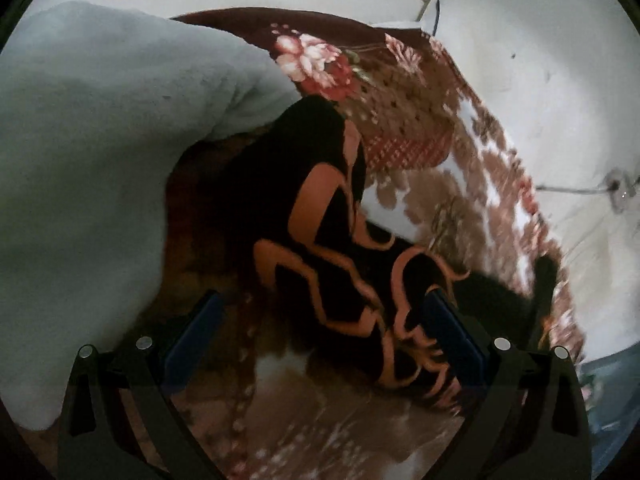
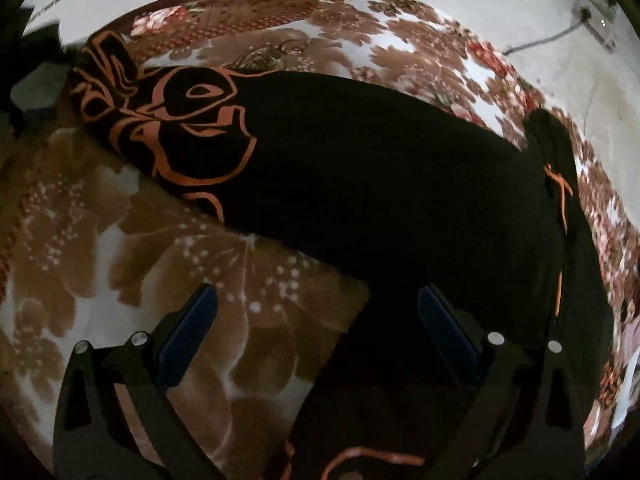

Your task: Fold large clothes

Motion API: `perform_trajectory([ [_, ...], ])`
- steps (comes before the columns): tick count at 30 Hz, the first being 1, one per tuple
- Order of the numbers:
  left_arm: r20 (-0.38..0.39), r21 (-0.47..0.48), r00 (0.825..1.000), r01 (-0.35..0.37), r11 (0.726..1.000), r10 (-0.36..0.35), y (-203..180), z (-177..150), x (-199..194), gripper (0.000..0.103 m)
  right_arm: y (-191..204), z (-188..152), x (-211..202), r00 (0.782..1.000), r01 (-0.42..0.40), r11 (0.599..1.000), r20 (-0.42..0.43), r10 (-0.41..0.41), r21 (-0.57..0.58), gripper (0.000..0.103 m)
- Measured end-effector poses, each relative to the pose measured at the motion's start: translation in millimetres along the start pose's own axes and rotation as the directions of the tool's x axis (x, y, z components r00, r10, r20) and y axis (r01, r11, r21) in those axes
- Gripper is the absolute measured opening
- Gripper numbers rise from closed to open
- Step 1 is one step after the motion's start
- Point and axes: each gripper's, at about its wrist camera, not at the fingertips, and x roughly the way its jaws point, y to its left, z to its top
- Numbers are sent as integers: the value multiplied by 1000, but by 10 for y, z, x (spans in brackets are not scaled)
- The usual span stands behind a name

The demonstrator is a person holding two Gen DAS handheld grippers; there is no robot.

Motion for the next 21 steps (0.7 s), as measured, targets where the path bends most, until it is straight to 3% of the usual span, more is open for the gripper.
perform_trajectory([
  [2,-6,-18,1000,15,1000,-15,-15,43,93,90,28,21,63,1000,0,1000,10,1,-11,98],
  [3,-12,-32,1000,21,999,-21,-8,53,141,76,42,30,92,1000,-4,1000,13,4,-13,98],
  [4,-26,-43,1000,5,999,-6,1,65,206,54,58,37,127,1000,-3,1000,13,3,-19,98],
  [5,-40,-45,999,-14,999,12,19,79,260,41,75,43,164,1000,3,1000,11,-3,-29,98],
  [6,-59,-43,998,-41,998,39,36,82,330,21,86,45,195,1000,2,999,11,-1,-34,98],
  [7,-62,-50,998,-35,998,32,62,86,348,13,99,43,219,1000,1,999,9,-1,-38,98],
  [9,-41,-54,999,-1,999,-1,28,93,312,9,125,28,274,1000,3,999,1,-3,-51,98],
  [14,19,65,1000,23,998,-24,-401,129,44,7,138,-2,295,1000,-11,999,19,12,-35,98],
  [21,79,138,987,132,982,-143,-1113,246,-370,7,233,-26,447,999,2,998,-33,-4,-58,98],
])
